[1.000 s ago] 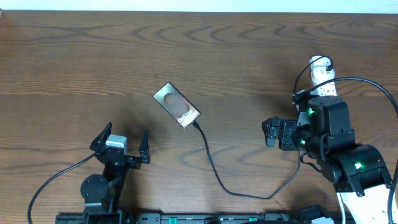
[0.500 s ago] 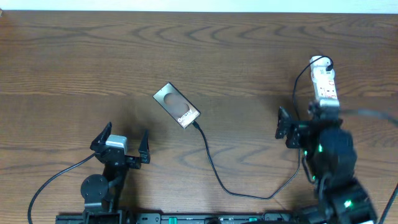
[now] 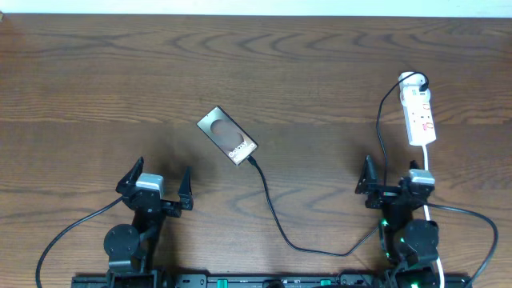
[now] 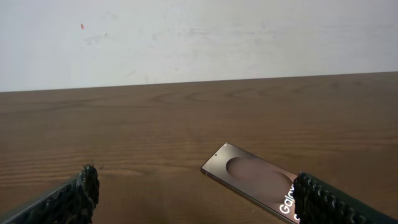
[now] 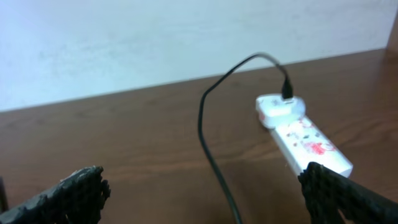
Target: Plug charger to phone and switch on socket
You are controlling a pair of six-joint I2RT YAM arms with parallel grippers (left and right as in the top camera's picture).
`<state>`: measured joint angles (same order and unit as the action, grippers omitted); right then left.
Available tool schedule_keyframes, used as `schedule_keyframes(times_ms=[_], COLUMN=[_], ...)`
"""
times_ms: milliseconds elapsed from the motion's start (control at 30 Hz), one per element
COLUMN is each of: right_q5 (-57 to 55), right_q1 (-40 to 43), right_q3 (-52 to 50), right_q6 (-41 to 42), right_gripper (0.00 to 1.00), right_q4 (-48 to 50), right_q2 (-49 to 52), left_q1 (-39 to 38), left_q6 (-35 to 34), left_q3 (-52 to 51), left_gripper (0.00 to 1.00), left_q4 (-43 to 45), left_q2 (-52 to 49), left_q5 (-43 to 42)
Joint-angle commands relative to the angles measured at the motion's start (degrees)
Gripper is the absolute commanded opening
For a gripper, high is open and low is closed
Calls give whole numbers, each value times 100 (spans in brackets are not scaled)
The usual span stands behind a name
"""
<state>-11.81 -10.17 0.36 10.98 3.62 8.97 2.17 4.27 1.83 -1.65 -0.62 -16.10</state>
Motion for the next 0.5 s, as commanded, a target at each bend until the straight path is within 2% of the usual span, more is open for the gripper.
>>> schedule_keyframes(times_ms=[0, 100, 233, 467], right_q5=[326, 623, 1054, 1071], right_q1=[278, 415, 450, 452], right_q3=[-4, -4, -4, -4], right_q6=[-83, -162, -903, -938], right_gripper=[99, 99, 99, 99], right_q4=[-323, -756, -793, -789], right_q2=[-413, -767, -870, -870], left_q1=[22, 22, 22, 22], left_q6=[-50, -50, -48, -48], left_q3=[-160, -160, -160, -160], left_gripper=[98, 98, 98, 98], left_q4=[-83, -83, -83, -83], left_q2=[35, 35, 33, 35], left_q5=[28, 26, 28, 28])
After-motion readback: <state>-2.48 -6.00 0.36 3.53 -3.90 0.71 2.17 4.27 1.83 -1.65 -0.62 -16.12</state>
